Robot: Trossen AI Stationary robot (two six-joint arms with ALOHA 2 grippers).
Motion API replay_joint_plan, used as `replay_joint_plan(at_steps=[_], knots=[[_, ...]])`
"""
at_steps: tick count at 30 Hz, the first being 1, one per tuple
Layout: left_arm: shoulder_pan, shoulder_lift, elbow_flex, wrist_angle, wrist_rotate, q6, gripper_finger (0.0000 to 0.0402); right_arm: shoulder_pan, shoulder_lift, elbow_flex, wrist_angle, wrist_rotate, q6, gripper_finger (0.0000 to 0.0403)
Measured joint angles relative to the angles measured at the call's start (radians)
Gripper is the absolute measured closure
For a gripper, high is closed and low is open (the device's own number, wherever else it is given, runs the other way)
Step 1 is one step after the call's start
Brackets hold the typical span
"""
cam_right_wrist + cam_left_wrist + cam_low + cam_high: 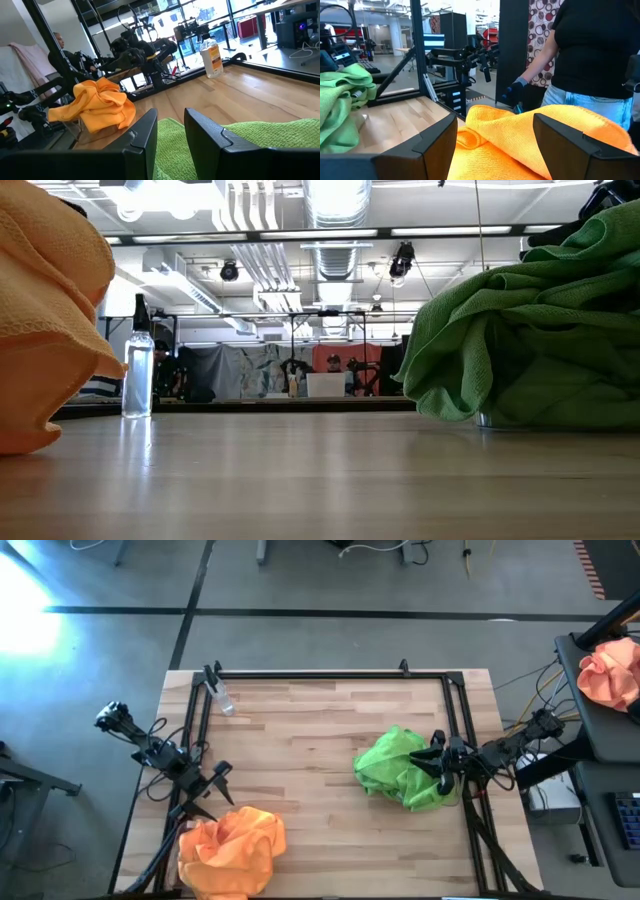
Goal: Sort microfiber towel by color & place in baskets
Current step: Return to Home Position
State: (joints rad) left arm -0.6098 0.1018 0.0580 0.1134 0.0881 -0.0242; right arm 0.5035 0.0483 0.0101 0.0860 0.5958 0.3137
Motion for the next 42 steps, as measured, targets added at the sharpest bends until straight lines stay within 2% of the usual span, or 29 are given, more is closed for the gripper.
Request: replay_joint_plan(at_steps=[4, 9, 14, 17, 21, 24, 28, 36, 42], knots=[[0.006, -0.023, -0.048, 0.056, -0.002, -0.003, 0.0157, 0.000, 0.000, 0.000, 0.000, 0.000, 0.000, 0.0312], [0.011, -0.028, -0.046, 0.059, -0.004, 0.003, 0.0157, 0.000, 0.000, 0.000, 0.000, 0.000, 0.000, 0.0312], [0.013, -0.029, -0.046, 0.058, -0.075, 0.052, 0.0157, 0.000, 0.000, 0.000, -0.001, 0.000, 0.000, 0.0312], [0.013, -0.029, -0.046, 0.041, -0.195, 0.071, 0.0157, 0.000, 0.000, 0.000, -0.001, 0.000, 0.000, 0.0312], [0.013, -0.028, -0.046, 0.020, -0.448, 0.071, 0.0157, 0.000, 0.000, 0.000, -0.001, 0.000, 0.000, 0.0312], [0.022, -0.028, -0.046, 0.017, -0.546, 0.072, 0.0157, 0.000, 0.000, 0.000, -0.001, 0.000, 0.000, 0.0312], [0.046, -0.028, -0.047, -0.014, -0.552, 0.070, 0.0157, 0.000, 0.000, 0.000, -0.001, 0.000, 0.000, 0.0312], [0.067, -0.018, -0.047, -0.019, -0.447, 0.053, 0.0157, 0.000, 0.000, 0.000, -0.001, 0.000, 0.000, 0.0312], [0.067, 0.012, -0.047, -0.029, -0.441, 0.002, 0.0157, 0.000, 0.000, 0.000, -0.002, 0.000, 0.000, 0.0312]])
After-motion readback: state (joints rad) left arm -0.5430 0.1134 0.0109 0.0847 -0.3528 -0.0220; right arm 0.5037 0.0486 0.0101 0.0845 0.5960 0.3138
